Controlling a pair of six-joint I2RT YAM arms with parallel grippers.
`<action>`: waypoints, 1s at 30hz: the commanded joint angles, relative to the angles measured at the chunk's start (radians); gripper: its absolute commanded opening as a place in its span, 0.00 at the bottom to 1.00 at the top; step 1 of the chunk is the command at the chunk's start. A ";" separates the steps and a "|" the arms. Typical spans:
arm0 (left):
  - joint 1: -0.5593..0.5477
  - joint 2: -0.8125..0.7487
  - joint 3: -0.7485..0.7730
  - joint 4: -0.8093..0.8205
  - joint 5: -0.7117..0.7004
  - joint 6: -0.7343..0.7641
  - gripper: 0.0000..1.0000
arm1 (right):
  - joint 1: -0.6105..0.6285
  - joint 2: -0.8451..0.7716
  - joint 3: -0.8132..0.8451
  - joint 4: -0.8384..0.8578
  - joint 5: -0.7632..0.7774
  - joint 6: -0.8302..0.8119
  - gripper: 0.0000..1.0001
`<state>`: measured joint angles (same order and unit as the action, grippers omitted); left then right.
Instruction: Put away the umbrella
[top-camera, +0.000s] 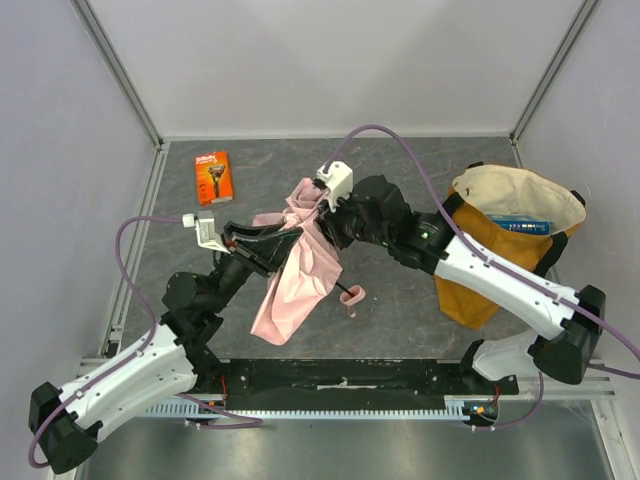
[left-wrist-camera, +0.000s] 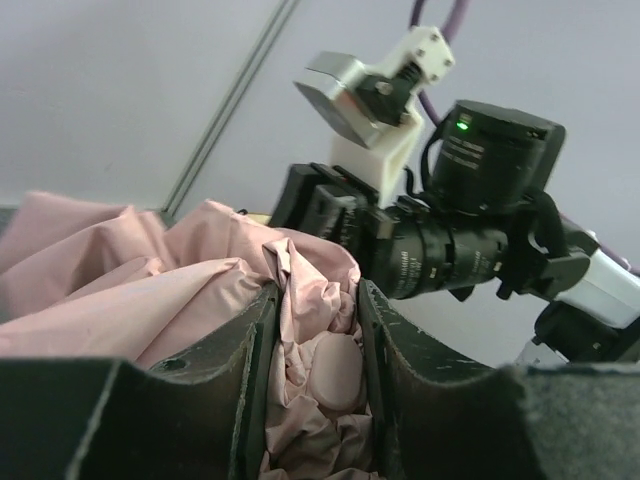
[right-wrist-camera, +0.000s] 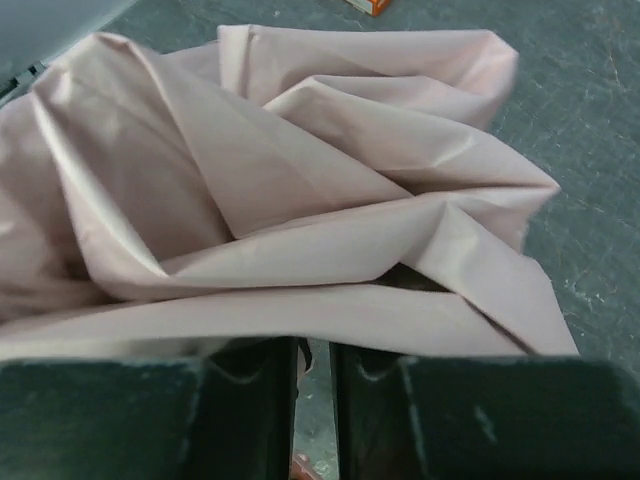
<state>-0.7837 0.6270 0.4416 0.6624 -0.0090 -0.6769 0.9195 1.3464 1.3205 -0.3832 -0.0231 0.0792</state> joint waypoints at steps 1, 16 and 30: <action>-0.005 0.028 0.002 0.267 0.121 -0.053 0.02 | -0.024 0.042 0.126 -0.096 0.007 0.000 0.32; -0.003 0.155 0.019 0.388 -0.407 0.259 0.02 | 0.031 -0.345 -0.120 0.068 -0.109 0.500 0.98; -0.003 0.277 0.068 0.556 -0.617 0.320 0.02 | 0.243 -0.168 -0.374 0.541 0.196 0.694 0.79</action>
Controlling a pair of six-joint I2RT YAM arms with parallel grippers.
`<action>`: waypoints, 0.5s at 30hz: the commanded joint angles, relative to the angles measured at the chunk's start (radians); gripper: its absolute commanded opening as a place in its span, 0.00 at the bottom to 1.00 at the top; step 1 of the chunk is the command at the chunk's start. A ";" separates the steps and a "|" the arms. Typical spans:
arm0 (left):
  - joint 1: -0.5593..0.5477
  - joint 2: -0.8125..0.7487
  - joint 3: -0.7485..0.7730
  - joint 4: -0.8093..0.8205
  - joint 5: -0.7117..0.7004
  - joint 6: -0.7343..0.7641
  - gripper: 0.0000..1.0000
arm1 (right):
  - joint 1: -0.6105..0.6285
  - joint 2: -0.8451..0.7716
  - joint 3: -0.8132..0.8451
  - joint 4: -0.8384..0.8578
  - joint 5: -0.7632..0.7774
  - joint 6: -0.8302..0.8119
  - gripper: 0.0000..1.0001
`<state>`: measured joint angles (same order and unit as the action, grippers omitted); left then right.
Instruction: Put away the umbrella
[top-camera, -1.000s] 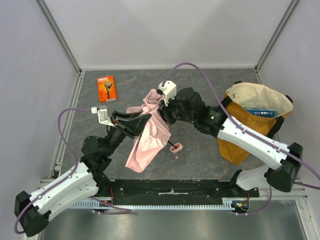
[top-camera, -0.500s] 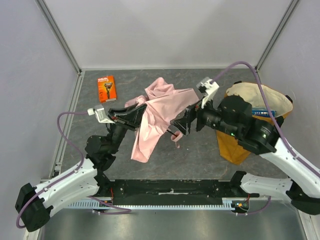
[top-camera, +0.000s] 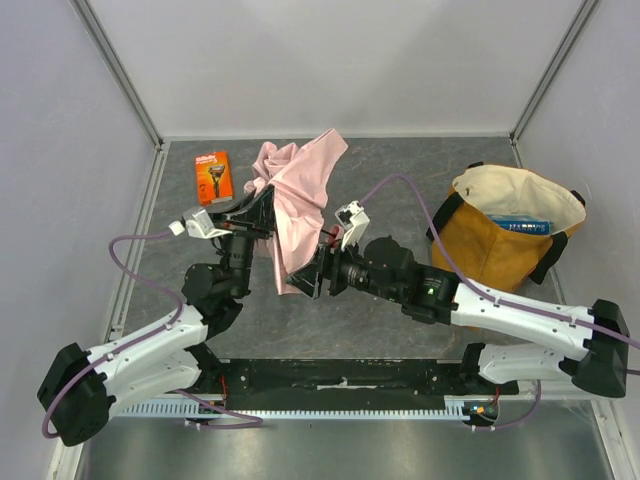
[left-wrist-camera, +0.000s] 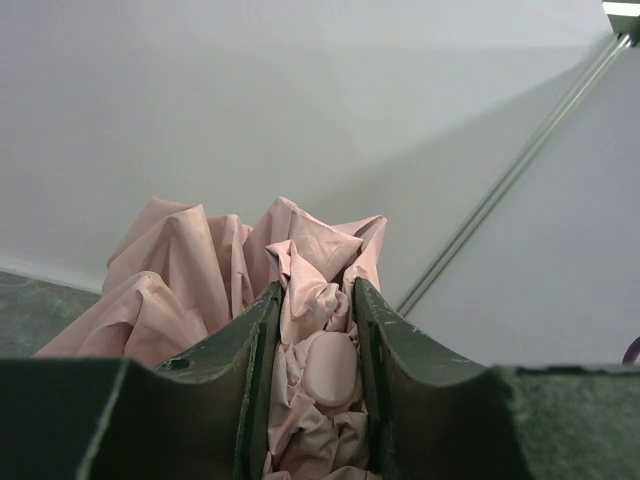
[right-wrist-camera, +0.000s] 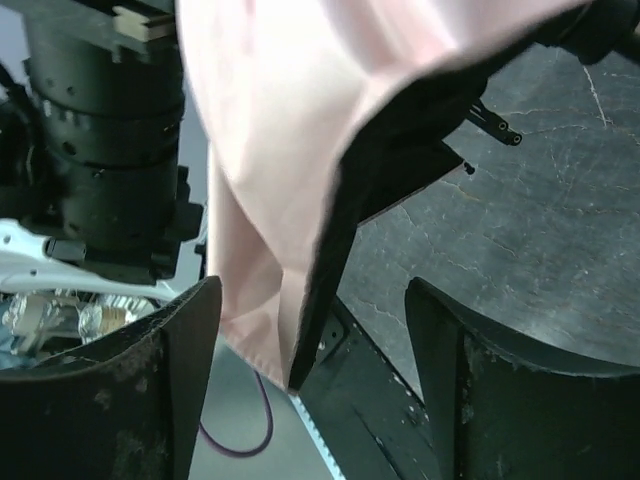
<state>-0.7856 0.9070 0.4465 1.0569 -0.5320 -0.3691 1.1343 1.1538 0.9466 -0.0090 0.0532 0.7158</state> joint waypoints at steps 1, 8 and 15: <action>-0.003 -0.002 0.064 0.161 -0.108 0.007 0.02 | 0.036 0.030 -0.005 0.184 0.120 0.060 0.73; -0.001 -0.005 0.086 0.096 -0.204 -0.092 0.02 | 0.133 0.058 -0.049 0.227 0.163 -0.065 0.00; 0.035 -0.105 0.095 -0.131 -0.172 -0.353 0.02 | 0.271 0.142 -0.201 0.230 0.258 -0.357 0.00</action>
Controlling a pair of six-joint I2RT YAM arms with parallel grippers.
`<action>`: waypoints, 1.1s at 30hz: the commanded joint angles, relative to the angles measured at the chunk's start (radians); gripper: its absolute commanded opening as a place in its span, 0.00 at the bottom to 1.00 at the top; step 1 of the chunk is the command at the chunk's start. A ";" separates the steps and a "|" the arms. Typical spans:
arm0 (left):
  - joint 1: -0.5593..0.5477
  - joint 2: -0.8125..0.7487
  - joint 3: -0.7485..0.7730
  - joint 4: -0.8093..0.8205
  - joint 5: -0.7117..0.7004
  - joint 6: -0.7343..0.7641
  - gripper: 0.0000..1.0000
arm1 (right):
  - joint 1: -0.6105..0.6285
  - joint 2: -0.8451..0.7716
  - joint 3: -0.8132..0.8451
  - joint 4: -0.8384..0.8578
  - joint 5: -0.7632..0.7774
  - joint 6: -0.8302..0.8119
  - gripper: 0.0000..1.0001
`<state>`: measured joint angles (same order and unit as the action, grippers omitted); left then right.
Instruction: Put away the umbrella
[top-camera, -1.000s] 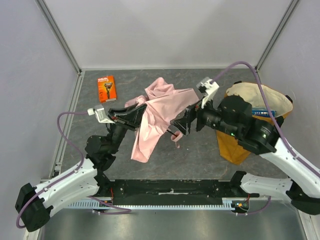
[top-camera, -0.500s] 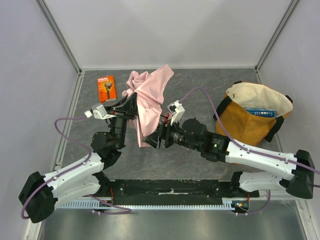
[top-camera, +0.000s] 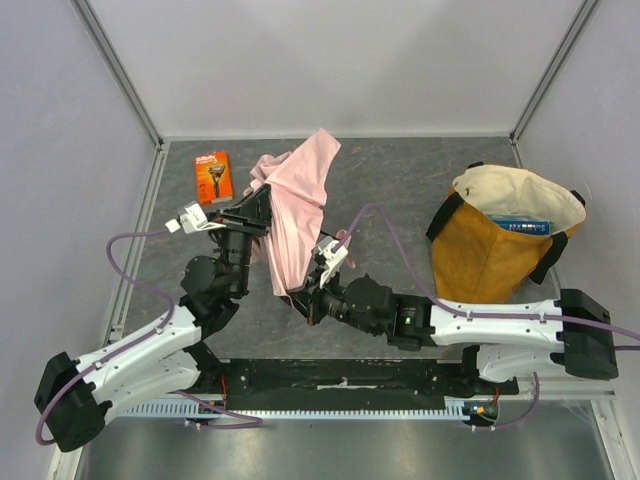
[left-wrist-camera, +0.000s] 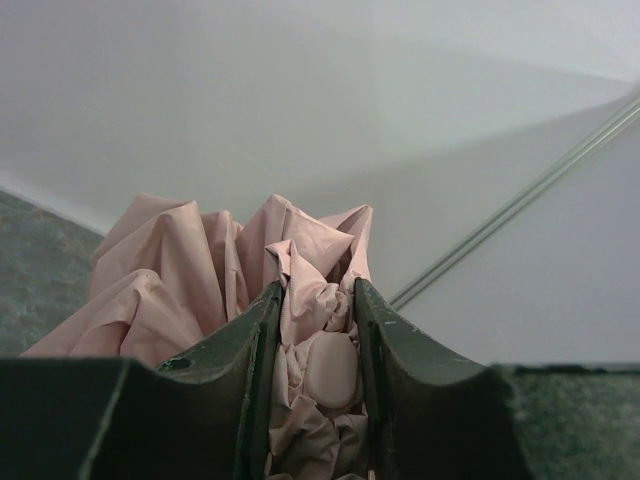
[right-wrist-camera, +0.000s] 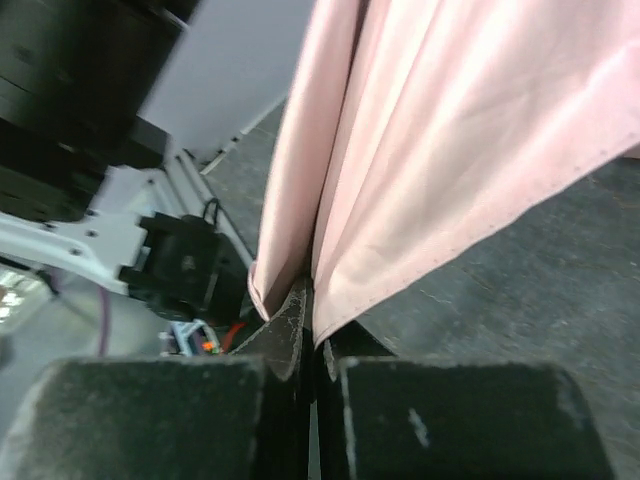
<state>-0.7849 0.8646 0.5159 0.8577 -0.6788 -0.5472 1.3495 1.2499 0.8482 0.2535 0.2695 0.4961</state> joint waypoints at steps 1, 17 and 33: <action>0.039 -0.078 0.016 0.069 -0.010 -0.186 0.02 | 0.056 0.045 -0.107 -0.034 0.028 -0.130 0.00; 0.130 -0.217 -0.120 0.144 0.438 -0.224 0.02 | -0.080 -0.287 0.406 -0.852 -0.146 -0.295 0.87; 0.131 -0.308 -0.030 -0.078 0.732 -0.310 0.02 | -0.447 0.052 0.643 -0.754 -0.693 -0.515 0.95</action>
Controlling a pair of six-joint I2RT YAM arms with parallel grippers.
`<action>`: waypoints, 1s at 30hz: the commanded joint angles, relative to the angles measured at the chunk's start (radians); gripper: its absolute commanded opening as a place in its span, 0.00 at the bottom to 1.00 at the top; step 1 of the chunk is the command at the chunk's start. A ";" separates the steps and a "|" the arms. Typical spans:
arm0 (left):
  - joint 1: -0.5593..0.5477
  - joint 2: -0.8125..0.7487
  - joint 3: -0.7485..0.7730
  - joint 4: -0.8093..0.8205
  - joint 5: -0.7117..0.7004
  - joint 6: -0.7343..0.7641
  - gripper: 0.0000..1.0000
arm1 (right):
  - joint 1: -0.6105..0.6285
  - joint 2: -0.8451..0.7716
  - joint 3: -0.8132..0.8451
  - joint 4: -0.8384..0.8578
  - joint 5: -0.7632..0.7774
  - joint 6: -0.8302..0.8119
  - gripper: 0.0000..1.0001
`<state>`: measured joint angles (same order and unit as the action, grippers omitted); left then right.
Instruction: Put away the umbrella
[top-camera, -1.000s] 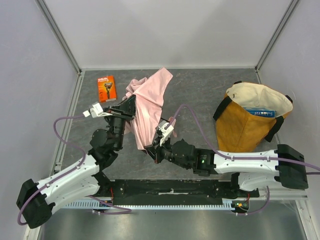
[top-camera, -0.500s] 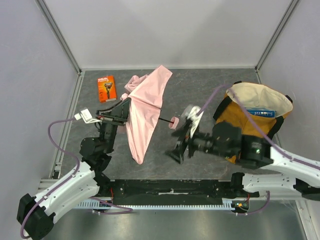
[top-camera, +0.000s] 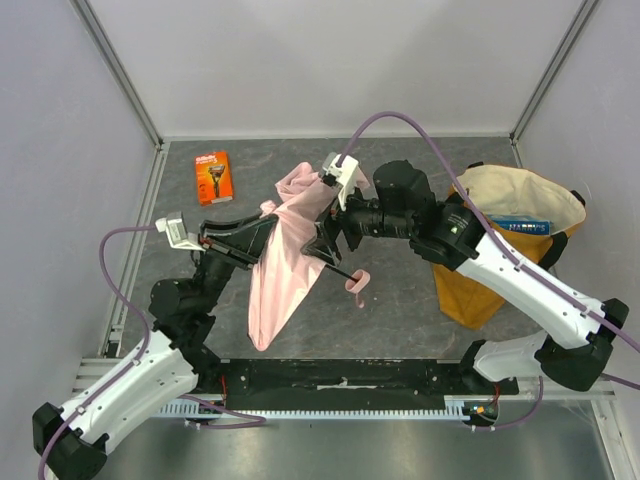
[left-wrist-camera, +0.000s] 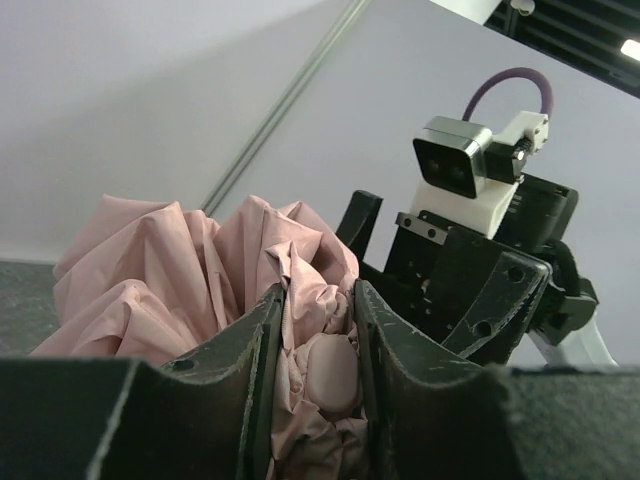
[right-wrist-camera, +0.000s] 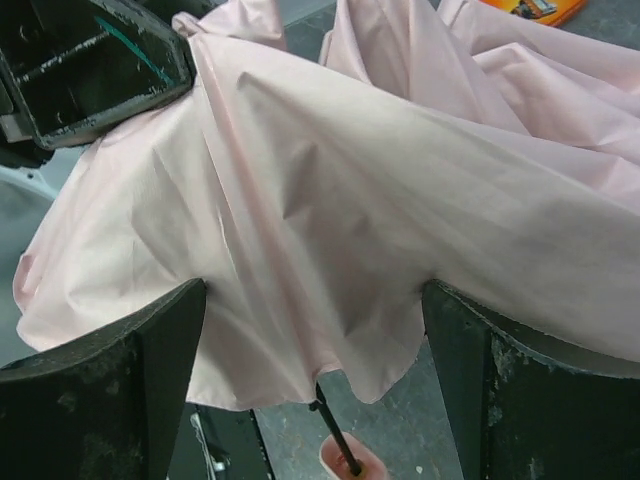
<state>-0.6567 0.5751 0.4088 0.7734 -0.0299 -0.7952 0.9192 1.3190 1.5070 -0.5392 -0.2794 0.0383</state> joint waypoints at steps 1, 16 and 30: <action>0.003 -0.014 0.079 0.013 0.099 -0.067 0.02 | -0.016 -0.015 -0.030 0.057 -0.158 -0.057 0.96; 0.008 0.066 0.142 -0.022 0.294 0.037 0.02 | -0.016 -0.066 -0.036 0.048 -0.202 -0.040 0.98; 0.009 0.118 0.173 -0.042 0.265 0.022 0.02 | 0.141 -0.007 -0.079 0.168 0.117 0.080 0.98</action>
<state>-0.6472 0.6731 0.5220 0.6861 0.2157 -0.7834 0.9894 1.2865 1.4250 -0.4667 -0.2661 0.1234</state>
